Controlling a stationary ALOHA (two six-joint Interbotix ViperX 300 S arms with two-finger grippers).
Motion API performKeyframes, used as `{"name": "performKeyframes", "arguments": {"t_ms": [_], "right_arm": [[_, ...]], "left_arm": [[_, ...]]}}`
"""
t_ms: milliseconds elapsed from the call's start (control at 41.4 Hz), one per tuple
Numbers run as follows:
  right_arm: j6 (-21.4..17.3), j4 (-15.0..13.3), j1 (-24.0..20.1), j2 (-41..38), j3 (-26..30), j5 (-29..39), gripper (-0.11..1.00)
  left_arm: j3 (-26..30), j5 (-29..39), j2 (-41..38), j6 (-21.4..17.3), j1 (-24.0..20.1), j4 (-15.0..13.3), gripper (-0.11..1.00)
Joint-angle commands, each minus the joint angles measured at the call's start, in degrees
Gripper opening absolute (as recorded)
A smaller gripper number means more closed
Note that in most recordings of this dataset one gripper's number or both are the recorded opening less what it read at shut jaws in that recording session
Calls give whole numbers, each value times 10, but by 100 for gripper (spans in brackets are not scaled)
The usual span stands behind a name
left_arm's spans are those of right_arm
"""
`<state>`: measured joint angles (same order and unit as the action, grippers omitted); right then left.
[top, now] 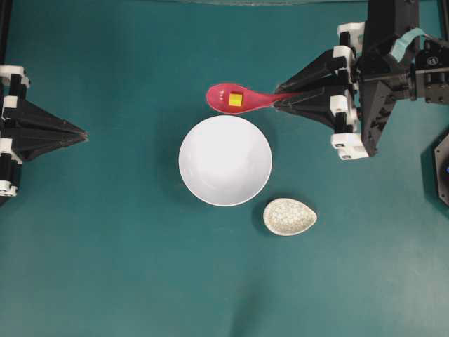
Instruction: Scoop the yellow hexagonal prism block from the bowl with a spoon using the right arm.
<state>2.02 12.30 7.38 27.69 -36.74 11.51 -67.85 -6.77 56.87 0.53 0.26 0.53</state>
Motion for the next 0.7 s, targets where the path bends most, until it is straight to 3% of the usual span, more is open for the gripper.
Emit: {"name": "performKeyframes", "arguments": {"t_ms": [0,676], "right_arm": [[0,2,0,7,9,1,23],[-1,2,0,7,4,1,23]], "left_arm": [[17,-2,-4,0,0,2,0],[16,-1,-6,-4,0,3,0]]}}
